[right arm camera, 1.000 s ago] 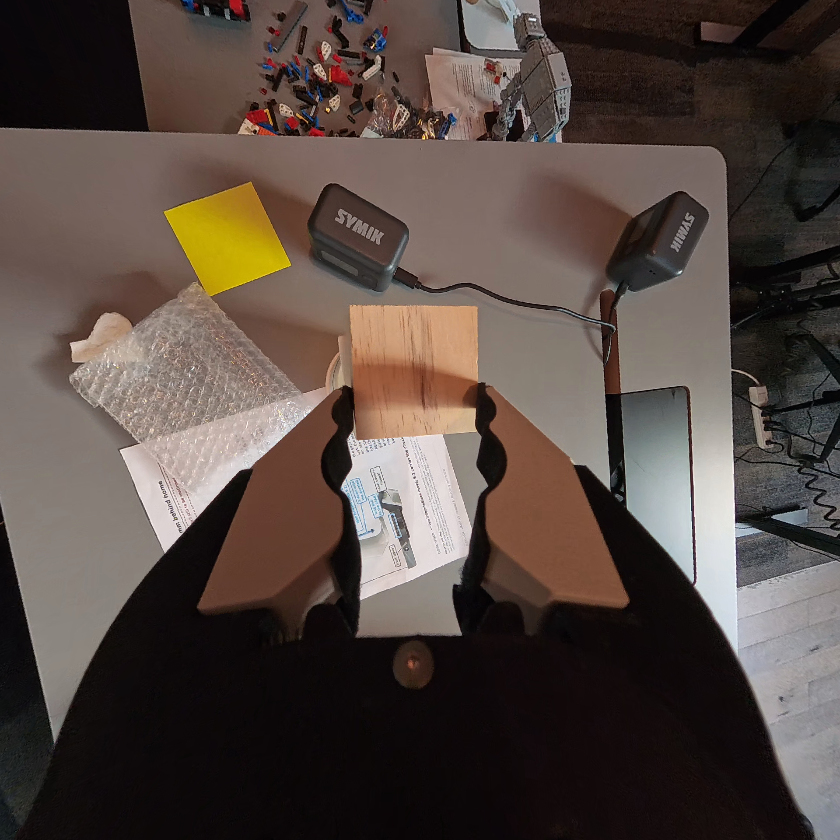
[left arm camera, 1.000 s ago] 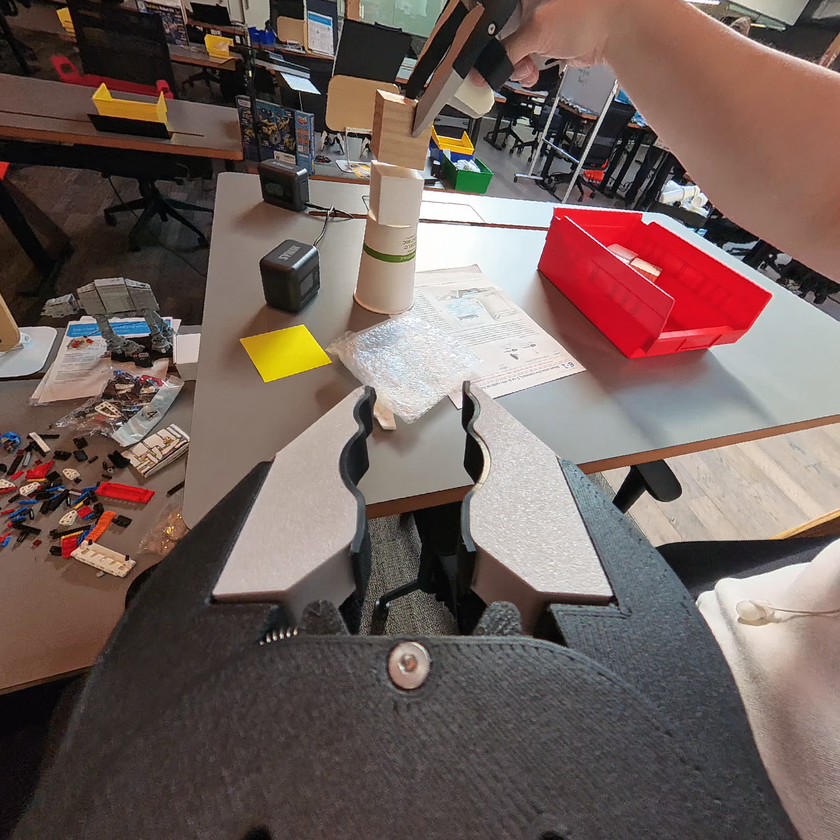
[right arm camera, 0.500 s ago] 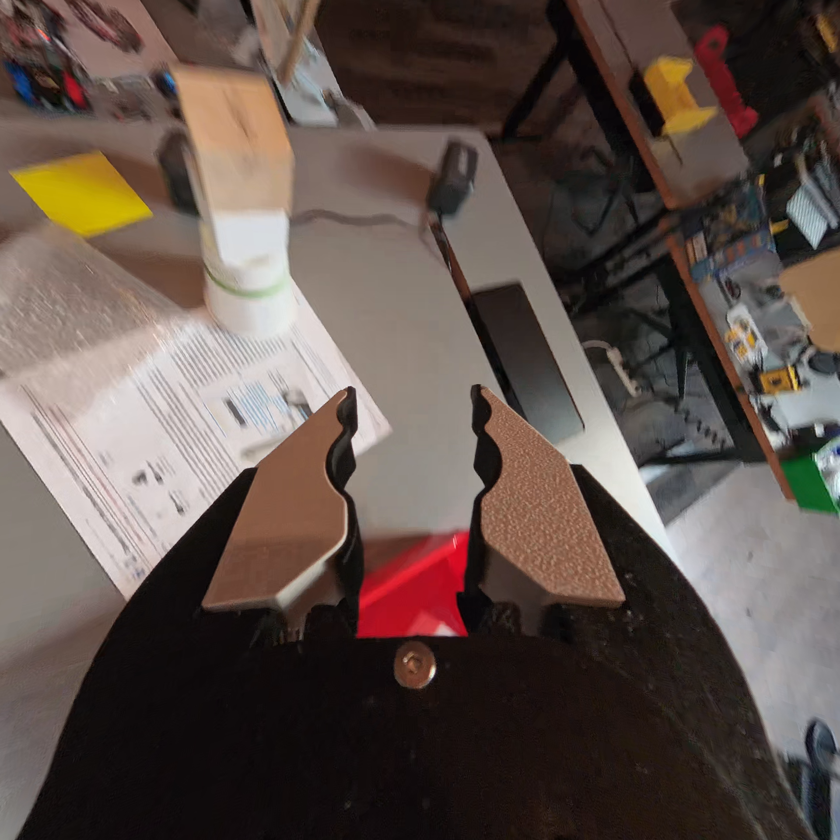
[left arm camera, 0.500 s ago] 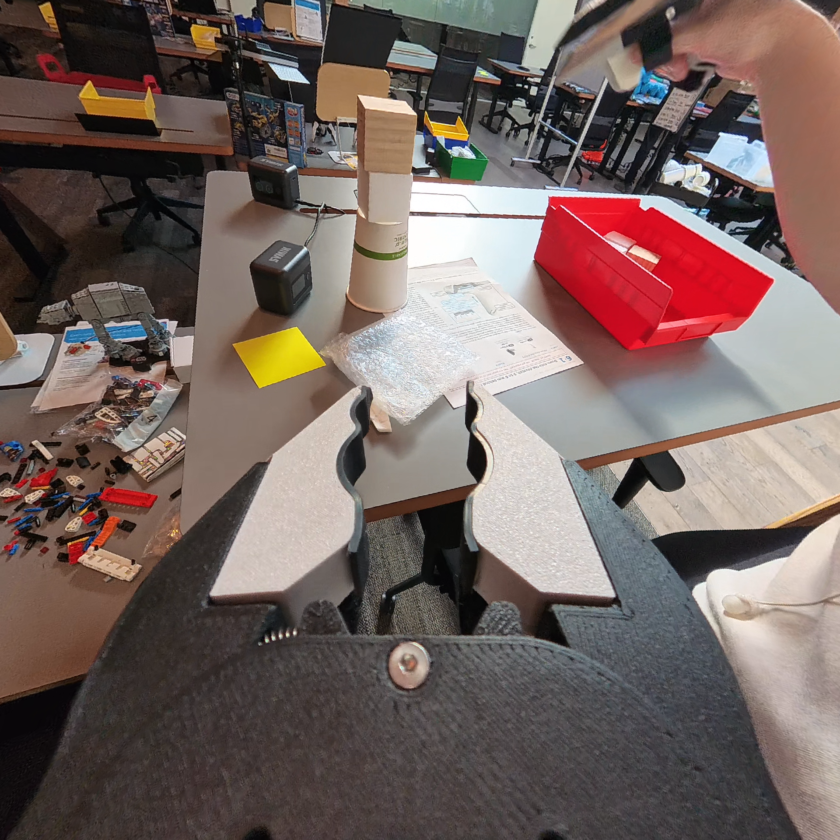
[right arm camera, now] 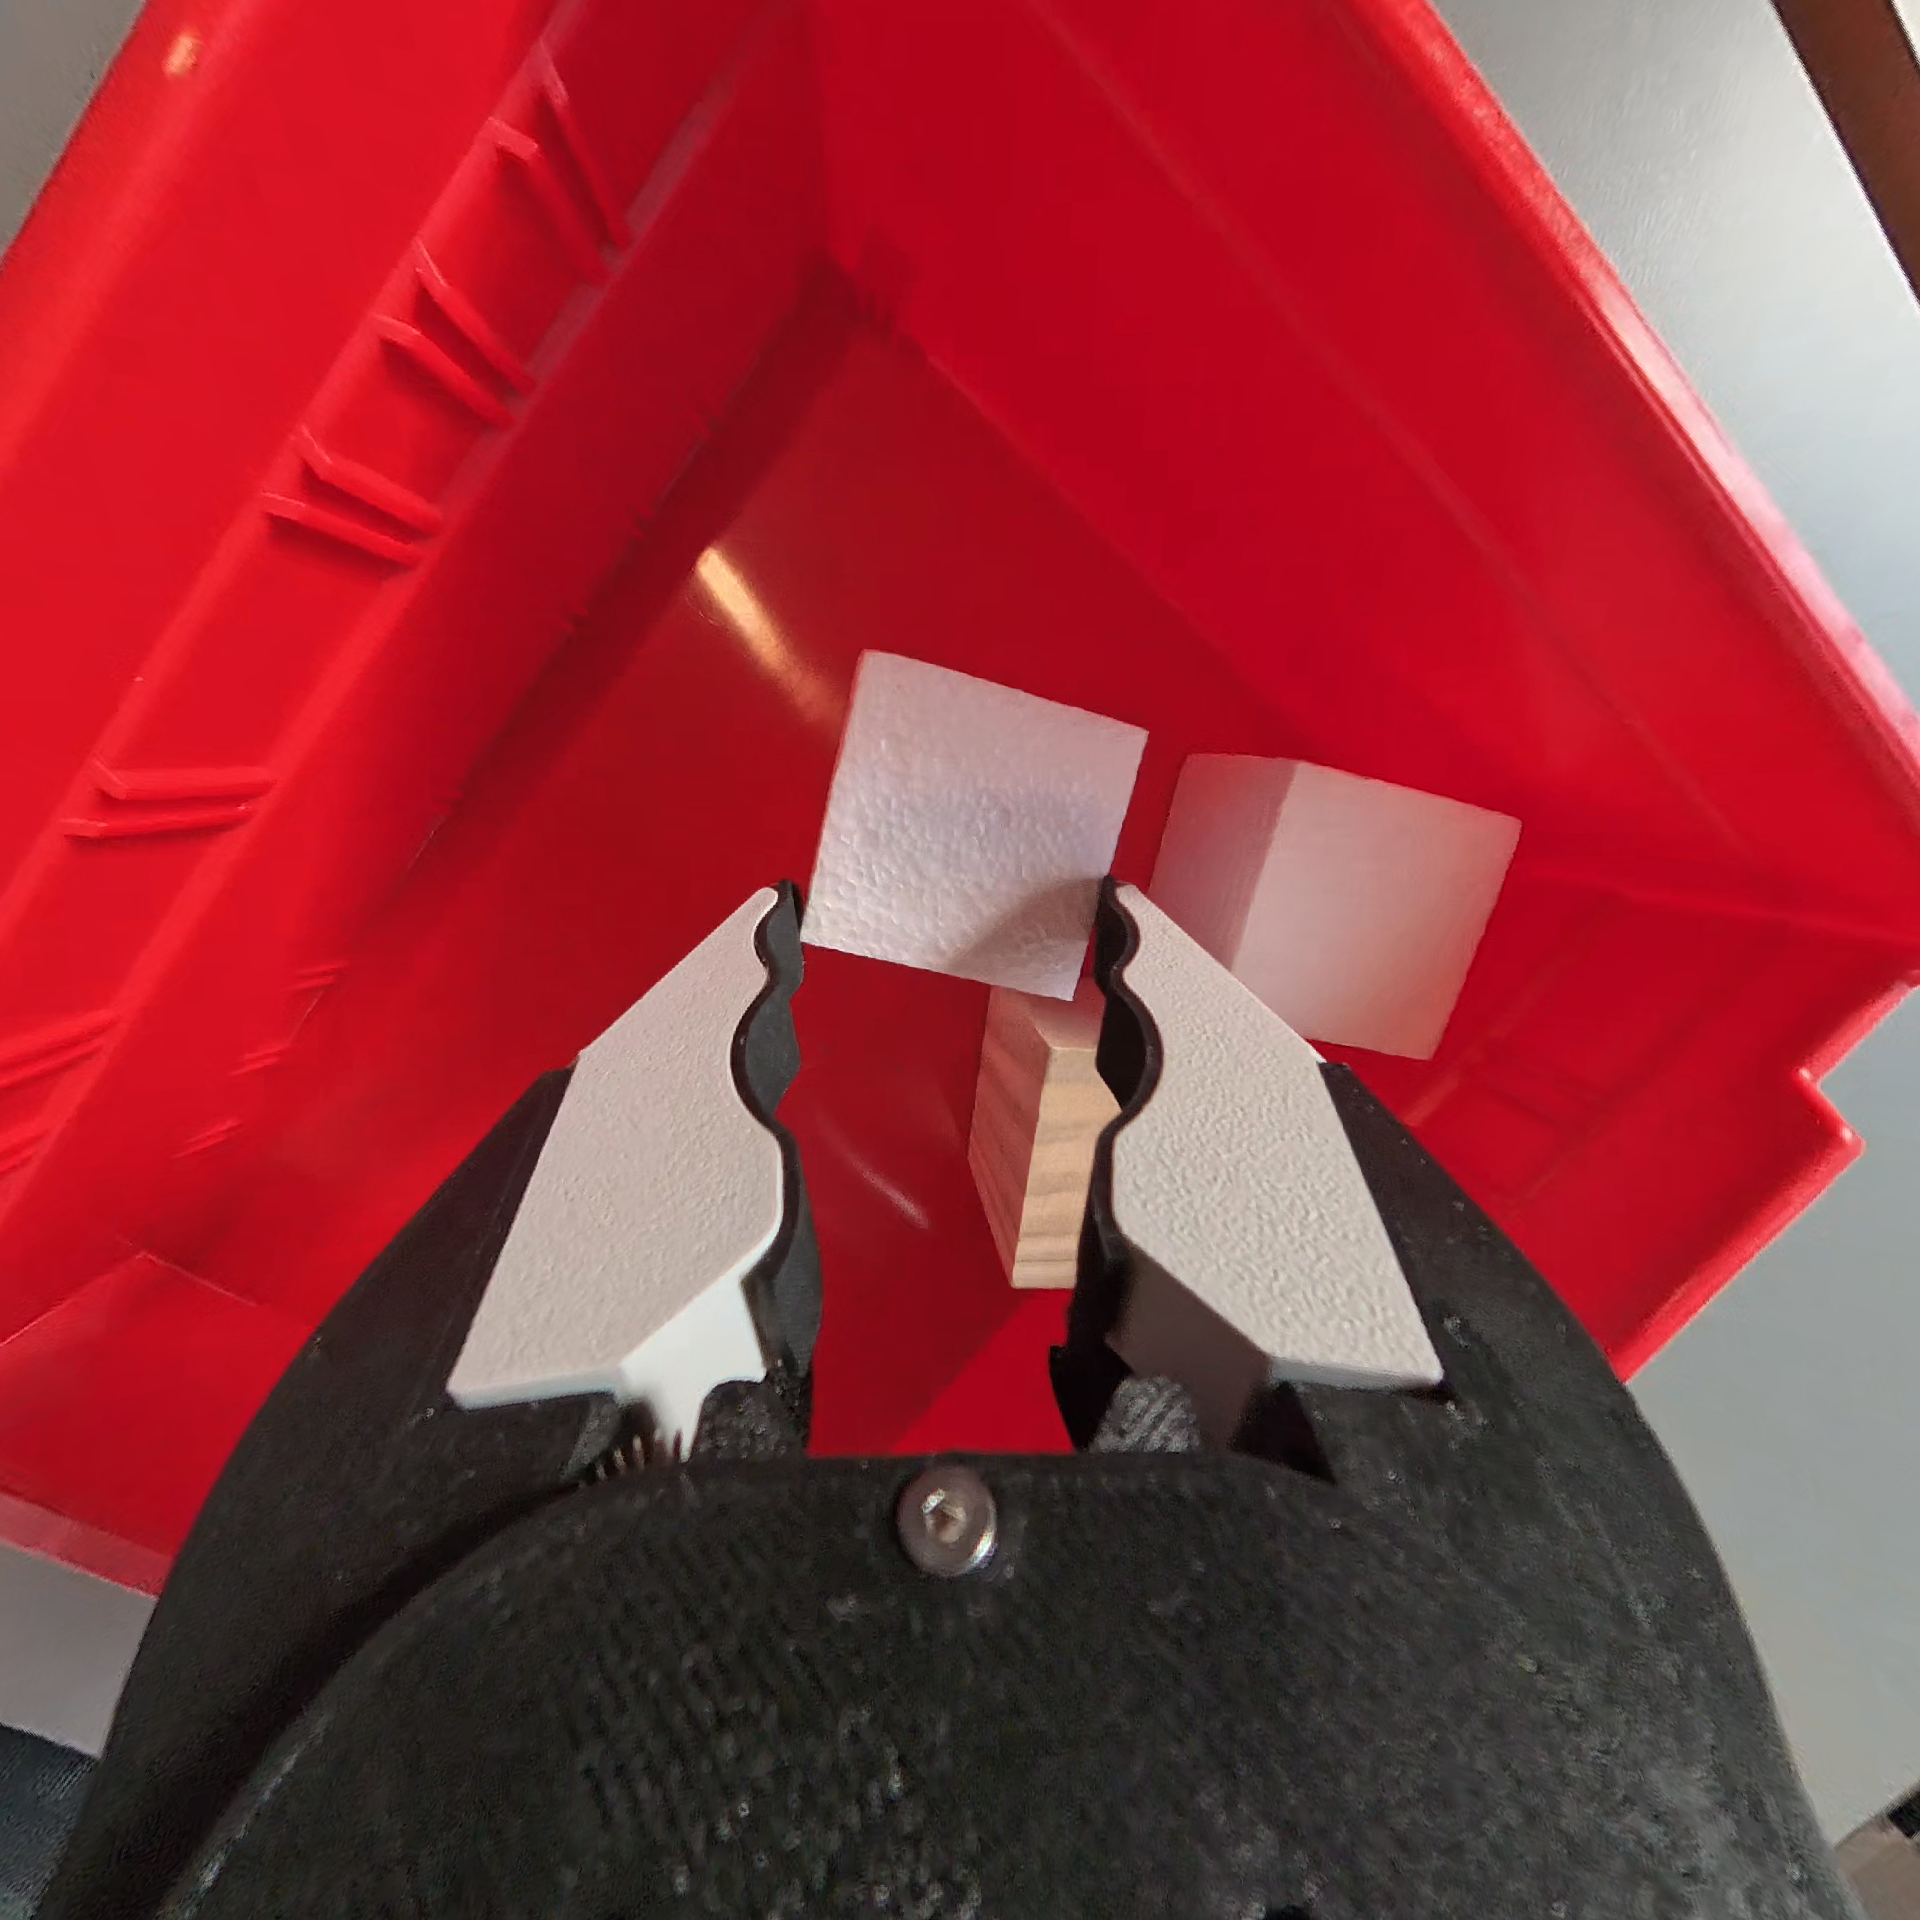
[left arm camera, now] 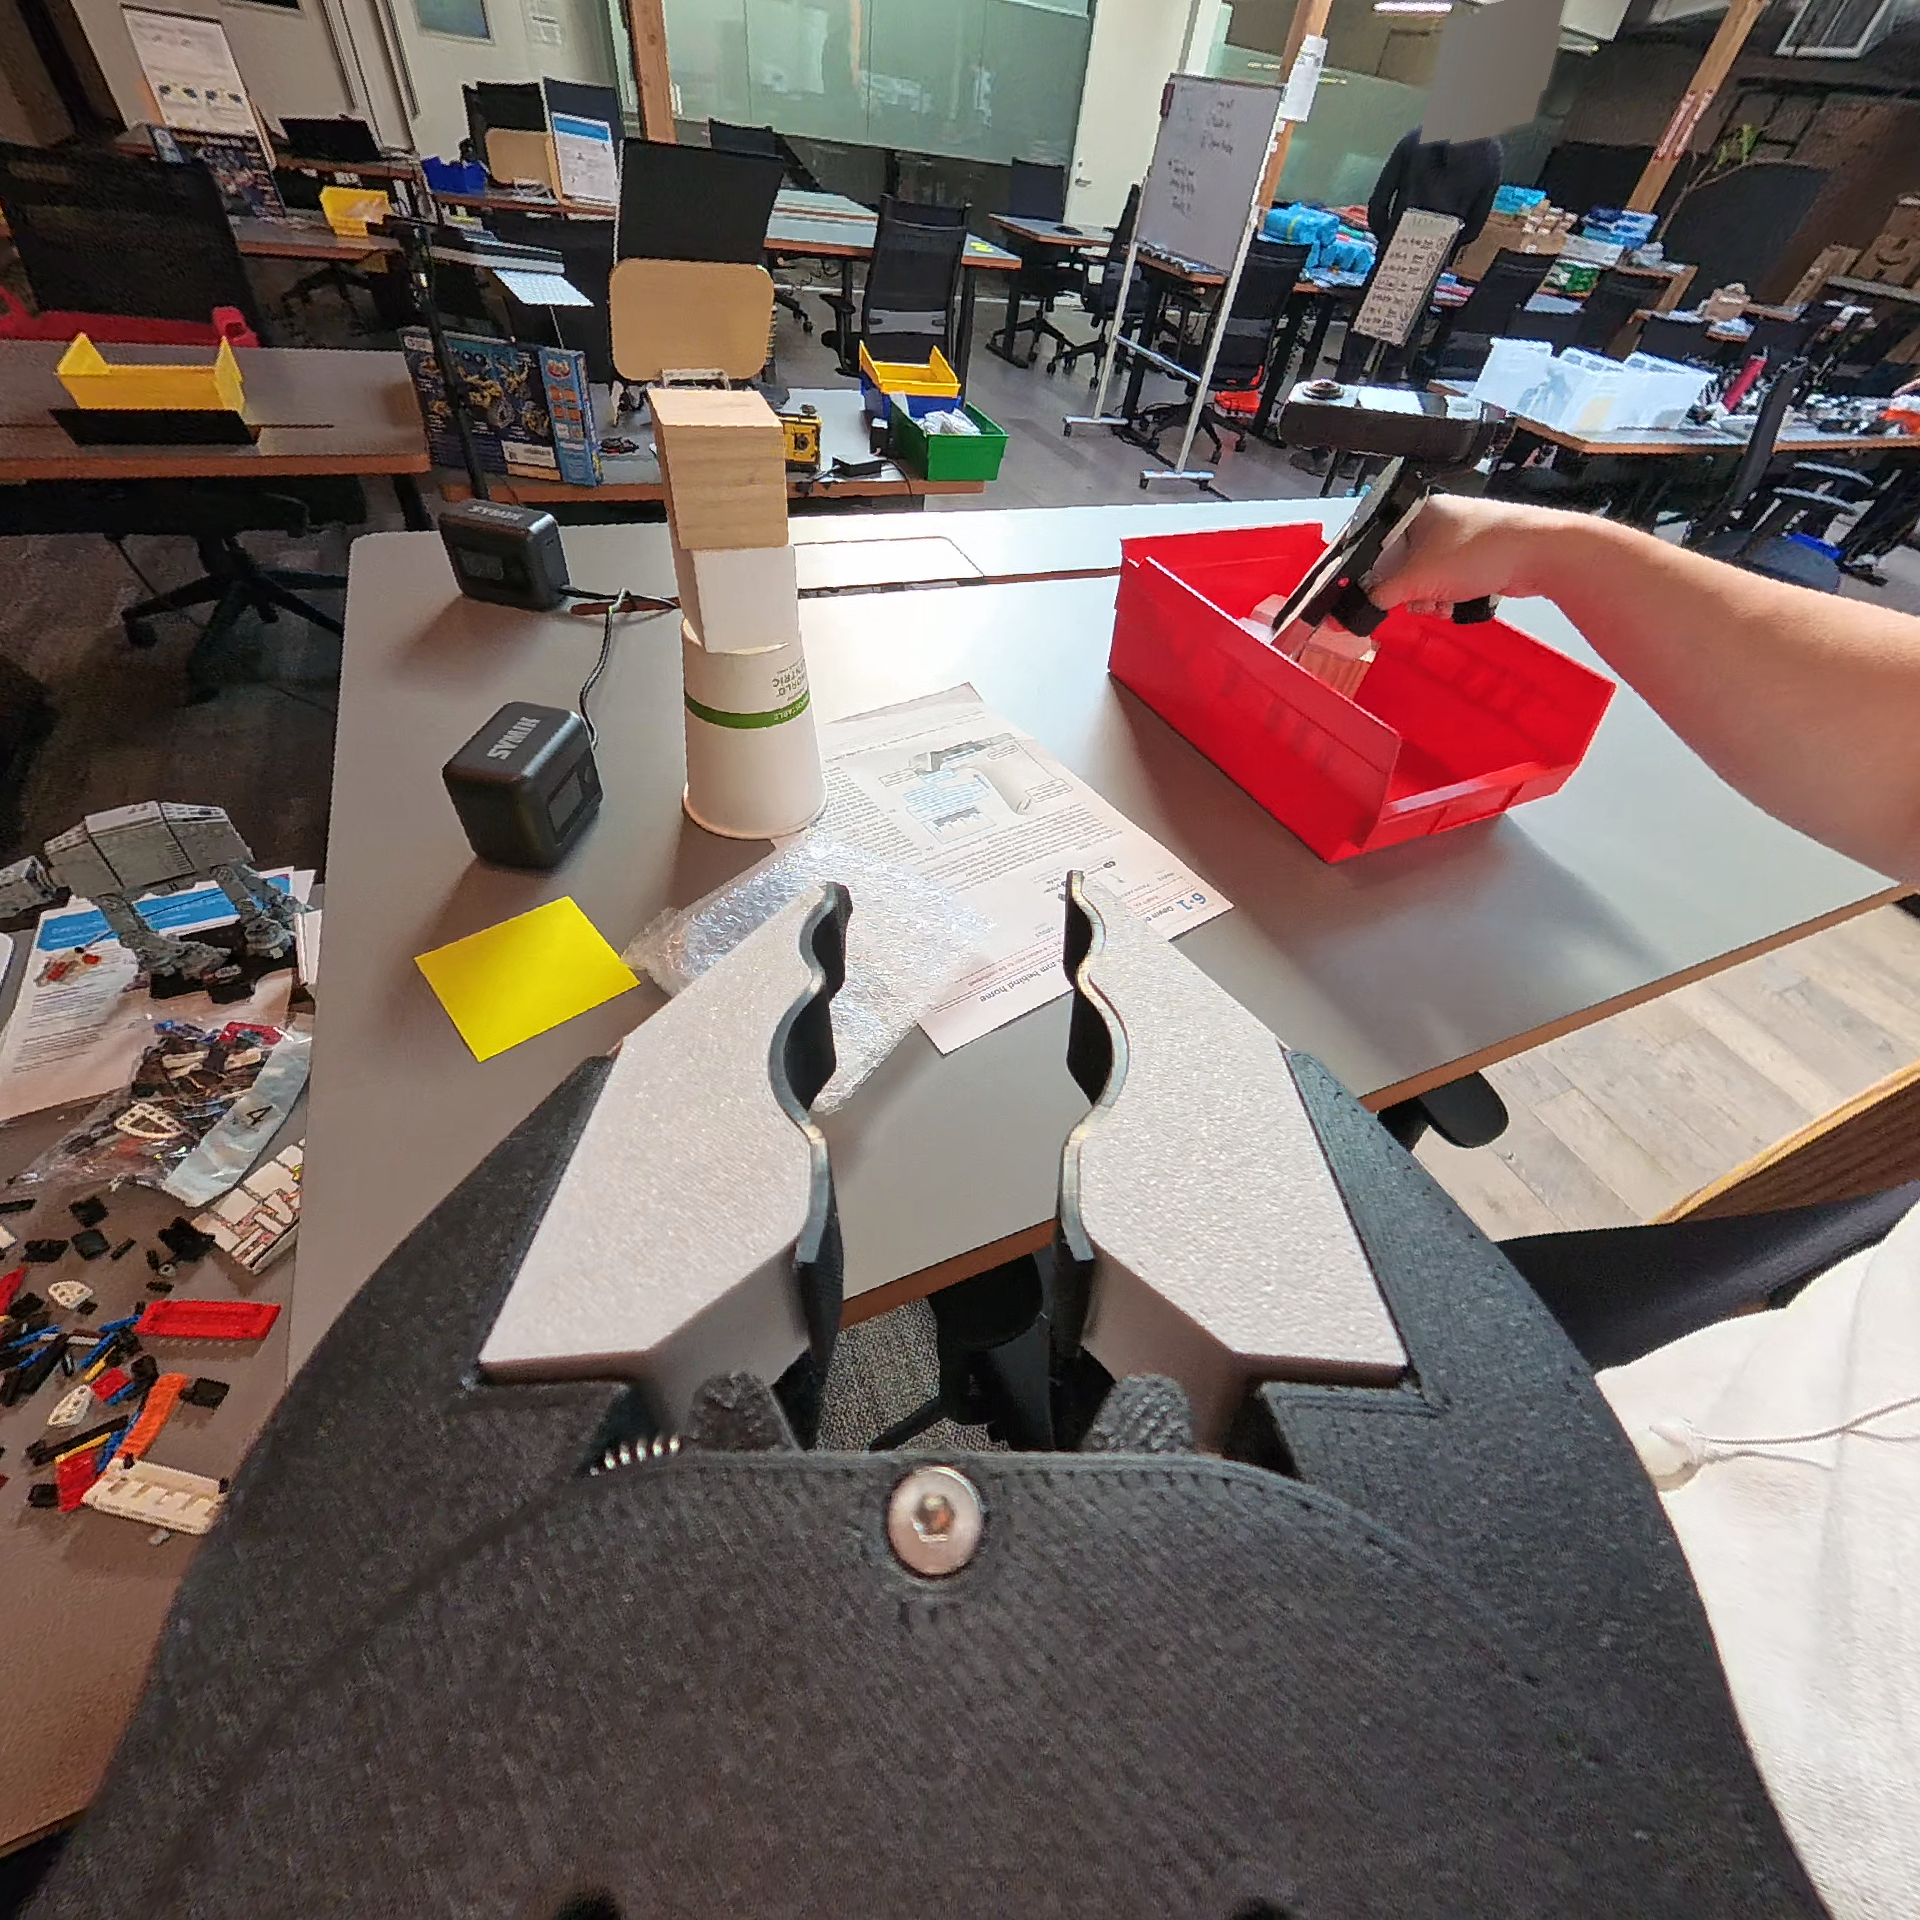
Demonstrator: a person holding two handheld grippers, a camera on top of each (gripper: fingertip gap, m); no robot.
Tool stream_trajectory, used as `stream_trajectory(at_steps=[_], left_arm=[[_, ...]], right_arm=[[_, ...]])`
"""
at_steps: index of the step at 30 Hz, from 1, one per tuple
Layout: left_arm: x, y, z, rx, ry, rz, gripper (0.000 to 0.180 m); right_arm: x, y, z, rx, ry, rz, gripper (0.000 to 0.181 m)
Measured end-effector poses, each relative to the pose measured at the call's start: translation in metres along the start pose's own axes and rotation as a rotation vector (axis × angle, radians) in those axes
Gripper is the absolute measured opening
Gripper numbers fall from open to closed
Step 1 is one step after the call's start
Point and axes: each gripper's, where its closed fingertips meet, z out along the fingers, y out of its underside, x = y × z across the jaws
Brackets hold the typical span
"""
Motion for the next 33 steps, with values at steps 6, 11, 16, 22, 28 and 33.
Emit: stream_trajectory(at_steps=[6, 11, 16, 22, 28, 33], left_arm=[[-0.007, 0.013, -0.01, -0.014, -0.023, -0.036, 0.04], [-0.018, 0.015, -0.024, -0.005, -0.074, -0.047, 0.039], [-0.028, 0.012, -0.028, 0.026, -0.093, -0.068, 0.041], [-0.027, 0.017, -0.027, 0.02, -0.068, -0.066, 0.042], [-0.039, 0.034, -0.039, 0.007, -0.1, -0.113, 0.042], [-0.047, 0.037, -0.044, 0.019, -0.115, -0.133, 0.042]], right_arm=[[0.006, -0.013, 0.004, 0.047, 0.02, 0.026, 0.056], [-0.003, -0.076, -0.098, 0.202, 0.159, -0.041, 0.055], [-0.177, -0.227, -0.215, 0.534, -0.125, -0.359, 0.054], [-0.28, -0.302, -0.186, 0.316, -0.184, -0.641, 0.055], [-0.287, -0.319, -0.162, 0.22, -0.193, -0.654, 0.056], [-0.285, -0.321, -0.148, 0.222, -0.165, -0.682, 0.061]])
